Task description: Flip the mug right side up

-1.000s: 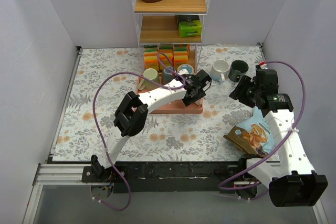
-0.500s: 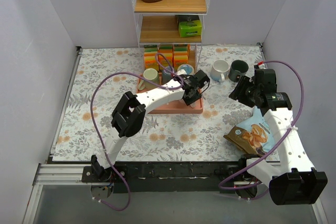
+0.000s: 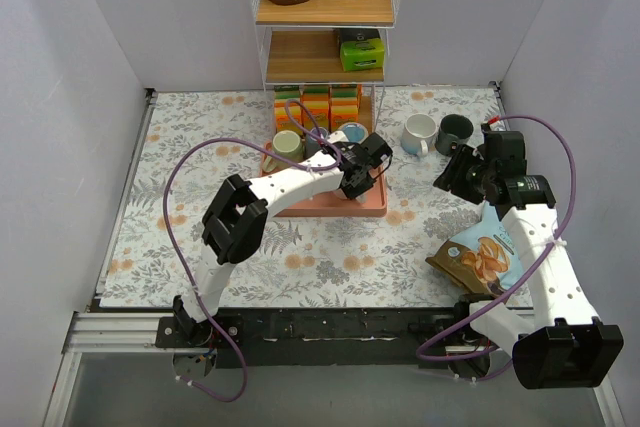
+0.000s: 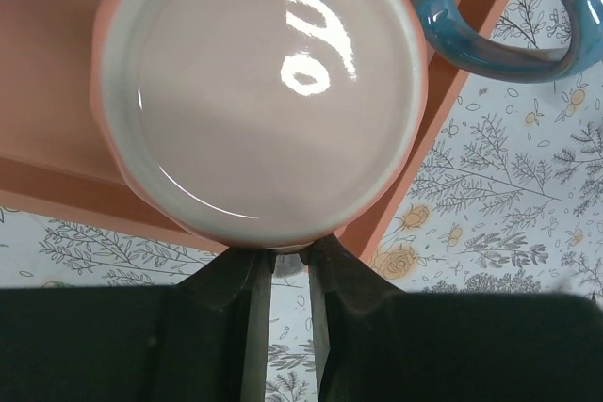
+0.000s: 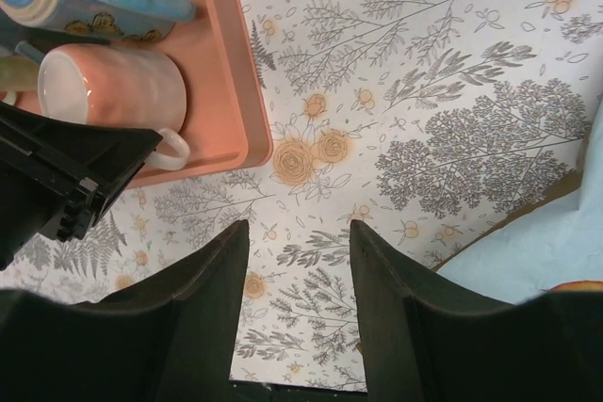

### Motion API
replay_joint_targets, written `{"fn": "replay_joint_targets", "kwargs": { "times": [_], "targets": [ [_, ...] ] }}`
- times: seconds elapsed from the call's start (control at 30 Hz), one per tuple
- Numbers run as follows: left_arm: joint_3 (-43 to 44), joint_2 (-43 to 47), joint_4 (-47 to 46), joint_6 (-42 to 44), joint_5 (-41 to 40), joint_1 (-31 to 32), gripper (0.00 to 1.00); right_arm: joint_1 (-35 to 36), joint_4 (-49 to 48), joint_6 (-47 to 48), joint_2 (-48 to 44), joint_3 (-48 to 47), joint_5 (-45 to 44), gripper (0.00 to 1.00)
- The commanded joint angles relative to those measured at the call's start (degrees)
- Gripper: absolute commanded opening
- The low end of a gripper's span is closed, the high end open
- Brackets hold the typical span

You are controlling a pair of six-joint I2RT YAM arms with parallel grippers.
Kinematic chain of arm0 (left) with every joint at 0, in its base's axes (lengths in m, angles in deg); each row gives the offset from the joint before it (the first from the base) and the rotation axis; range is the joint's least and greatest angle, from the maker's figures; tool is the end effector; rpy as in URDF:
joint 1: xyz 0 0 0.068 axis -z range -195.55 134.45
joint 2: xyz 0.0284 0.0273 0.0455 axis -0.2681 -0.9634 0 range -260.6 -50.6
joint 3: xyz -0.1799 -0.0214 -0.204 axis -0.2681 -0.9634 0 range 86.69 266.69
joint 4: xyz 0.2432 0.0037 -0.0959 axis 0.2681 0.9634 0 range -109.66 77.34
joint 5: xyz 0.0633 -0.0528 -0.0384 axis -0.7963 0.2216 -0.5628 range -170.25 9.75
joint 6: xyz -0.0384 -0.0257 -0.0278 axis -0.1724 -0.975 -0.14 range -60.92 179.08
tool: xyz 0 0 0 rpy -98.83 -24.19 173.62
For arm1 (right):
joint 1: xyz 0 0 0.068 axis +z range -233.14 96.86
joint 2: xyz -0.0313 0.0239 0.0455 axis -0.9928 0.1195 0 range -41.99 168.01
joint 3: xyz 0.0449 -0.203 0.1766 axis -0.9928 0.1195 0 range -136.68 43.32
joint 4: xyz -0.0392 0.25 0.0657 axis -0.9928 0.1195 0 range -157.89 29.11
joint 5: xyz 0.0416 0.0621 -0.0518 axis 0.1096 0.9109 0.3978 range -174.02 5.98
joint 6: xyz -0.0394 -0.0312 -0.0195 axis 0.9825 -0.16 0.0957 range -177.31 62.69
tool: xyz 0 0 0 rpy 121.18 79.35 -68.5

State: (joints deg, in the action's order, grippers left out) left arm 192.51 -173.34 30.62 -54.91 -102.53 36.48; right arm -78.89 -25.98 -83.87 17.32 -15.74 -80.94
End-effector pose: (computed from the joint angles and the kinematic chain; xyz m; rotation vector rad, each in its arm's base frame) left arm 0.2912 -0.3513 0.2230 -1.4664 2.2360 -0.4707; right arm 0.2110 0.0176 0.3259 0.4234 2.2901 0.3348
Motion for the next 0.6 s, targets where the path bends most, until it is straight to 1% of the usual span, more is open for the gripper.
{"fn": "replay_joint_targets", "kwargs": {
  "times": [0.0, 0.07, 0.1, 0.13, 0.2, 0.3, 0.4, 0.5, 0.57],
  "targets": [
    [-3.07, 6.19, 0.7, -3.6, -2.15, 0.7, 0.0, 0.41, -1.92, 2.74, 0.89, -1.4, 5.87, 0.54],
    [-5.88, 8.29, -0.71, -3.25, -2.41, 1.05, 0.0, 0.32, -2.09, 3.62, 0.9, -1.14, 8.87, 0.54],
    [-6.76, 9.09, -1.15, -2.99, -2.5, 1.4, 0.0, 0.32, -2.18, 3.71, 0.81, -0.96, 12.45, 0.54],
    [-8.51, 9.88, -2.2, -2.55, -2.76, 1.58, 0.0, 0.32, -2.62, 3.8, 0.55, -0.44, 14.23, 0.55],
    [-9.84, 12.08, -3.43, -1.67, -3.46, 2.37, 0.0, 0.41, -3.24, 2.93, -0.16, 0.44, 18.96, 0.56],
    [-11.07, 14.36, -4.93, 0.61, -5.92, 4.04, 0.0, 0.41, -5.17, 1.08, 0.02, 2.29, 23.1, 0.57],
    [-12.21, 17.17, -6.33, 2.72, -8.56, 5.36, 0.0, 0.41, -5.87, 0.64, 1.16, 2.2, 24.52, 0.56],
    [-15.1, 20.16, -9.67, 4.31, -9.09, 5.71, 0.0, 0.41, -6.4, 0.38, 2.21, 1.5, 26.62, 0.57],
    [-17.74, 24.2, -14.32, 6.14, -8.66, 5.71, 0.0, 0.41, -7.63, -0.32, 2.48, 2.11, 28.65, 0.57]
  ]
}}
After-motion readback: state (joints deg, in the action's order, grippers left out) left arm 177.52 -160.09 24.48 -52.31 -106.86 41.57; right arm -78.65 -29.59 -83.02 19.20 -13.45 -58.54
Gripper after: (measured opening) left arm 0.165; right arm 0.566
